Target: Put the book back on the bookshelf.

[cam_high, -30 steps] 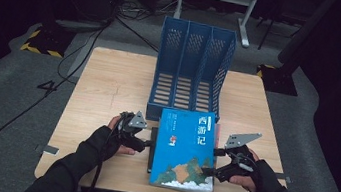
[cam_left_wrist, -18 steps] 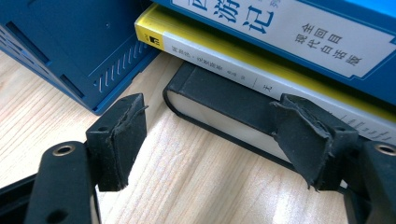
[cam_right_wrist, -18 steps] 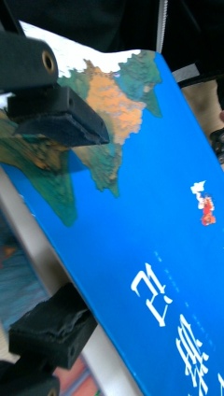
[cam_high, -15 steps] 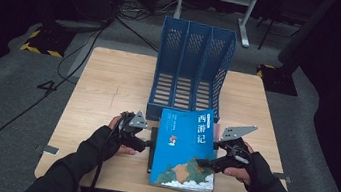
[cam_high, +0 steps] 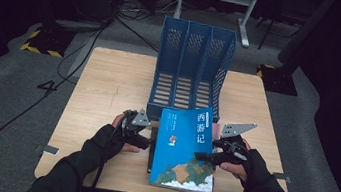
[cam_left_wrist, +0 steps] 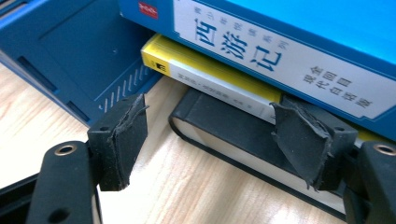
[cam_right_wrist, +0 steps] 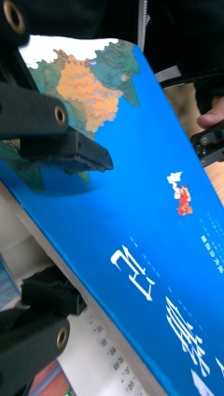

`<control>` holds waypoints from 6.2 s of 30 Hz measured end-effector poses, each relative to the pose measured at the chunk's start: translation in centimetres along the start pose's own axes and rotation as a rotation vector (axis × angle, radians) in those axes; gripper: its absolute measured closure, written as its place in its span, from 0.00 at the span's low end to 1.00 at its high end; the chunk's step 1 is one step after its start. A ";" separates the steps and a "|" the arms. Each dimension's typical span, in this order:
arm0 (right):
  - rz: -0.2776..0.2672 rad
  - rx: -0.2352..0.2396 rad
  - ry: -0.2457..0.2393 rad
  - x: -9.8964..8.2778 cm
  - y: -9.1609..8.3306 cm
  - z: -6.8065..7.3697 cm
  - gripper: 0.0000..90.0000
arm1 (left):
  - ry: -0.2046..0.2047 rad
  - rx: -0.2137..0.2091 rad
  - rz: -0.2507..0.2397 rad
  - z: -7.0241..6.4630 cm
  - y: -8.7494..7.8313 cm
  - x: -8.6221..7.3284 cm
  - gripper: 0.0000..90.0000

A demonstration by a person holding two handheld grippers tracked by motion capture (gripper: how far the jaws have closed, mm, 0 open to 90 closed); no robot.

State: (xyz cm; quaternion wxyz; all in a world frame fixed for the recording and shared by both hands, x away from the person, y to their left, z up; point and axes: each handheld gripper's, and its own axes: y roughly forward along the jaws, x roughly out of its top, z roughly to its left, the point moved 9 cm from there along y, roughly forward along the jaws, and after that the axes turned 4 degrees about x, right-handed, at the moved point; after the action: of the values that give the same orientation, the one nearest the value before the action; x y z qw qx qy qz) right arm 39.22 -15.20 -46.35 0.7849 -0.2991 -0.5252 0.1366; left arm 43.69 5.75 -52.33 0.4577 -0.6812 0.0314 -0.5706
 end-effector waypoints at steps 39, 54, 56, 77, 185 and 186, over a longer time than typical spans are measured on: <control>-0.148 0.063 -0.130 2.7 2.4 0.8 0.69 | -0.165 0.007 -0.063 4.4 0.0 0.3 0.58; -0.229 0.032 -0.229 3.6 0.1 2.8 0.70 | -0.128 -0.060 -0.196 3.0 -2.2 3.6 0.84; -0.233 0.028 -0.237 3.7 -0.2 3.0 0.70 | -0.127 -0.070 -0.213 3.1 -2.5 4.2 0.87; -0.266 -0.090 -0.274 4.7 -2.6 2.4 0.78 | -0.138 -0.162 -0.295 3.6 -4.1 10.4 1.00; -0.456 -0.250 -0.409 3.0 -6.2 6.2 0.79 | 0.141 -0.243 -0.336 -7.8 -7.2 7.7 0.61; -0.467 -0.262 -0.402 3.0 -6.6 5.9 0.77 | 0.147 -0.251 -0.337 -7.9 -7.3 7.7 0.62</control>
State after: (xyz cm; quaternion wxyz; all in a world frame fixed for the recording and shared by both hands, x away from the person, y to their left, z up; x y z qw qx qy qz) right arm 34.41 -16.85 -38.47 0.6305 -0.2359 -0.7371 -0.0594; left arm 36.50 1.04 -42.33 0.2641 -0.6849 0.0213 -0.6788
